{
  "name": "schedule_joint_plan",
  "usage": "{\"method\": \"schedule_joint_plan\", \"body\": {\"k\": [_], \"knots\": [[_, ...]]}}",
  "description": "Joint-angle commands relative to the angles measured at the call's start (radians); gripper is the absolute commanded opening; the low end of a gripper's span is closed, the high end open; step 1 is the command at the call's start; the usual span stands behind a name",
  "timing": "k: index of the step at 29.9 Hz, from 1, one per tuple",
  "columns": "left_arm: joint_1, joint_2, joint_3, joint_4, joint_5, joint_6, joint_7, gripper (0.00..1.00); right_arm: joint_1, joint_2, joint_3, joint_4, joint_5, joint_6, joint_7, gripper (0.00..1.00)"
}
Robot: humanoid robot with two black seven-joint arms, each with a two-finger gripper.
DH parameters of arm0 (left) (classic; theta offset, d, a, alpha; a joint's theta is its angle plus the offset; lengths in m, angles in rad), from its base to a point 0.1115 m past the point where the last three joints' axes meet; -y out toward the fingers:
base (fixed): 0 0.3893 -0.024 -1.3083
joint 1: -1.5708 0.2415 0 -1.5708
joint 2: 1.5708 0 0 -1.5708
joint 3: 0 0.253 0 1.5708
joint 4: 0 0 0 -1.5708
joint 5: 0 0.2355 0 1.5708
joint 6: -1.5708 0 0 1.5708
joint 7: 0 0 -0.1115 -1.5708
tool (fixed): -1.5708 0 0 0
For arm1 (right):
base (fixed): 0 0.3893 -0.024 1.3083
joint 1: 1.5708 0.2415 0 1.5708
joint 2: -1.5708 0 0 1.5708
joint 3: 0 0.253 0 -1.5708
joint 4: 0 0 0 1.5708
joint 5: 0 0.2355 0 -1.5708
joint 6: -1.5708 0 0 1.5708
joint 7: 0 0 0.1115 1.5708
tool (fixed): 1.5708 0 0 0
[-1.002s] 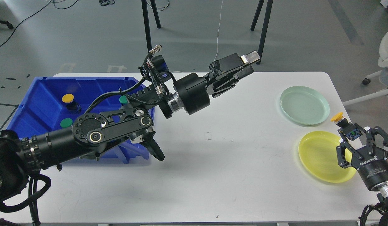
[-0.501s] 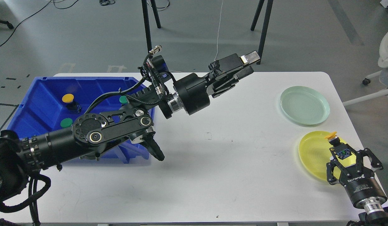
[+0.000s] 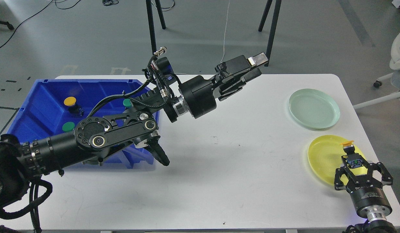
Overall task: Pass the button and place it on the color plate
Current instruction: 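Carry the button with the right gripper down to the yellow plate, then release the button onto the yellow plate and raise the right gripper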
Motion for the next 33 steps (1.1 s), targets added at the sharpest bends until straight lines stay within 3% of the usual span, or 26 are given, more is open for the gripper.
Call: {"method": "schedule_joint_plan", "body": {"k": [1,16,33], "knots": [[0.0,0.0,0.0,0.0,-0.001,0.0,0.0,0.64,0.004,0.04,-0.013,0.001,0.035,0.0,0.0,0.18],[0.0,0.0,0.0,-0.002,-0.001,0.002,0.0,0.64,0.007,0.055,-0.004,0.002,0.181,0.0,0.0,0.19],[0.0,0.0,0.0,-0.002,-0.001,0.002,0.0,0.64,-0.001,0.063,-0.001,0.038,0.186,0.0,0.0,0.44]]}}
